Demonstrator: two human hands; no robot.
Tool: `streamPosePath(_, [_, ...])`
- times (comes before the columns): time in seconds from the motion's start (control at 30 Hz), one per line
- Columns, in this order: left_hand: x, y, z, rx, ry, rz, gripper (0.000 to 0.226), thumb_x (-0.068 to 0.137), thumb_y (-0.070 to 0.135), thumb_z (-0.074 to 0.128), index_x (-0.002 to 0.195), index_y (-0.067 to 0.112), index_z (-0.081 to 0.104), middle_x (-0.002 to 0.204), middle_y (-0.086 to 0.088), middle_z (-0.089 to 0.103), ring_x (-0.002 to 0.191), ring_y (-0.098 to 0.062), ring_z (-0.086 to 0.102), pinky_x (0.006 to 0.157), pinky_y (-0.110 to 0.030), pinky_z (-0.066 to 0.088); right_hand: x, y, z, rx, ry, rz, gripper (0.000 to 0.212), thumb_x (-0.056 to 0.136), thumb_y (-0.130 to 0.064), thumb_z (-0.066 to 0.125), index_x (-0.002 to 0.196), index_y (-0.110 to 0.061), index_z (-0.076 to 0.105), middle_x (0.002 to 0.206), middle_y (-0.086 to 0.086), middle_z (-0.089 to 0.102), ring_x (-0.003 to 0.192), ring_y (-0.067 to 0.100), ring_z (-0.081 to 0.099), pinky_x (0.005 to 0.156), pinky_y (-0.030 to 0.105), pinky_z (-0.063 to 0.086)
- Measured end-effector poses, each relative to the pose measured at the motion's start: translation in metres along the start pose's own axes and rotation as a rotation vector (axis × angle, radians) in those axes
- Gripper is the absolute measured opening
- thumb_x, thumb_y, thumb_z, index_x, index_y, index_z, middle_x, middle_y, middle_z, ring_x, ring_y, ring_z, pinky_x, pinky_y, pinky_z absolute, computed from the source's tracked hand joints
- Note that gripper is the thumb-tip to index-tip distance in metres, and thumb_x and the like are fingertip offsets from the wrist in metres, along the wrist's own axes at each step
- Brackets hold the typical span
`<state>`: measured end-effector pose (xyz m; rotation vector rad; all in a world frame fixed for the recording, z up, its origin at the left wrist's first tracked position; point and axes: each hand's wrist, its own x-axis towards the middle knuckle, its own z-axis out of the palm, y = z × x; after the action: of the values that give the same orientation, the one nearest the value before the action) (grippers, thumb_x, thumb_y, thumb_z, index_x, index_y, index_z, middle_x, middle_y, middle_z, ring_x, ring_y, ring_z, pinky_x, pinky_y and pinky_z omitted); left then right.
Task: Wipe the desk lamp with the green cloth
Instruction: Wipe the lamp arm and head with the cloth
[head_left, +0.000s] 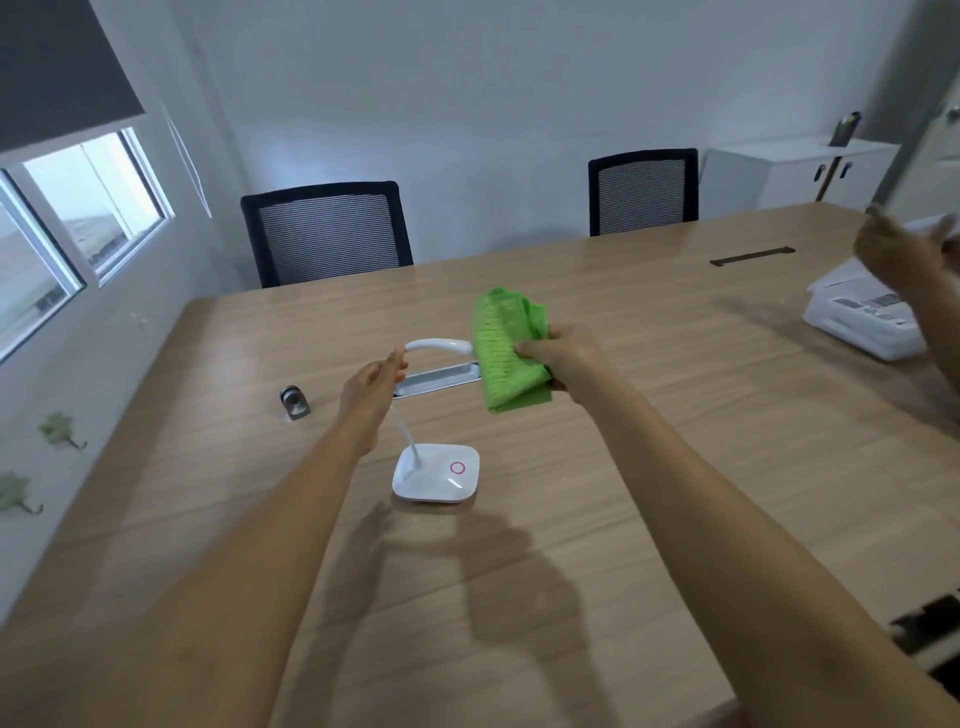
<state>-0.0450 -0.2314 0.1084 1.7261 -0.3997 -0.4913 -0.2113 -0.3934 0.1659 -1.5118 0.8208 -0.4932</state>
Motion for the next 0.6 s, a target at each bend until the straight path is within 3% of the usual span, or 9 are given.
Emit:
streamPosePath(0.07, [-0.001, 0.001, 0.002, 0.007, 0.003, 0.000, 0.034, 0.081, 0.062, 0.053, 0.082, 0.030, 0.065, 0.107, -0.001, 0.067, 0.107, -0.020, 0.057, 0.108, -0.044, 0.038, -0.001, 0.014, -0.024, -0.018, 0.066, 0.015, 0.027, 0.078, -0.005, 0.068, 0.105, -0.003, 0.067, 0.096, 0.018, 0.065, 0.089, 0.028, 0.063, 0.087, 0.049, 0.055])
streamPosePath(0.13, [-0.003, 0.002, 0.003, -0.002, 0.016, -0.002, 0.034, 0.081, 0.062, 0.054, 0.080, 0.029, 0.065, 0.106, -0.002, 0.067, 0.106, -0.020, 0.057, 0.108, -0.045, 0.039, -0.003, 0.020, -0.046, -0.011, 0.124, 0.023, 0.030, 0.079, -0.002, 0.067, 0.108, 0.004, 0.065, 0.095, 0.019, 0.063, 0.089, 0.028, 0.061, 0.078, 0.043, 0.055])
streamPosePath(0.23, [-0.004, 0.002, 0.001, -0.030, 0.018, -0.020, 0.035, 0.079, 0.062, 0.056, 0.080, 0.028, 0.066, 0.107, -0.001, 0.067, 0.107, -0.019, 0.057, 0.110, -0.046, 0.037, -0.003, 0.009, -0.054, 0.010, 0.169, -0.046, 0.024, 0.072, -0.008, 0.069, 0.096, -0.004, 0.068, 0.095, 0.024, 0.066, 0.089, 0.032, 0.064, 0.076, 0.042, 0.056])
streamPosePath(0.33, [-0.005, 0.003, -0.002, -0.041, 0.015, -0.041, 0.035, 0.078, 0.061, 0.059, 0.081, 0.027, 0.066, 0.103, 0.002, 0.067, 0.104, -0.017, 0.057, 0.110, -0.044, 0.038, 0.000, -0.012, -0.031, 0.044, 0.079, -0.131, 0.021, 0.071, -0.011, 0.068, 0.092, -0.012, 0.067, 0.102, 0.024, 0.069, 0.093, 0.035, 0.067, 0.085, 0.050, 0.055])
streamPosePath(0.47, [-0.006, 0.003, -0.005, -0.040, 0.032, -0.046, 0.034, 0.079, 0.058, 0.060, 0.079, 0.024, 0.067, 0.092, 0.005, 0.067, 0.104, -0.020, 0.059, 0.108, -0.044, 0.042, 0.004, -0.017, 0.003, 0.030, -0.080, -0.103, 0.017, 0.078, -0.006, 0.067, 0.093, -0.013, 0.066, 0.095, 0.016, 0.065, 0.087, 0.028, 0.063, 0.074, 0.039, 0.055])
streamPosePath(0.6, [-0.008, 0.003, -0.005, -0.030, 0.045, -0.049, 0.036, 0.080, 0.059, 0.058, 0.081, 0.024, 0.066, 0.091, 0.006, 0.066, 0.102, -0.019, 0.058, 0.109, -0.045, 0.040, 0.013, 0.006, -0.015, -0.090, -0.028, -0.028, 0.024, 0.076, -0.009, 0.070, 0.101, -0.008, 0.069, 0.095, 0.015, 0.065, 0.090, 0.028, 0.065, 0.085, 0.047, 0.056])
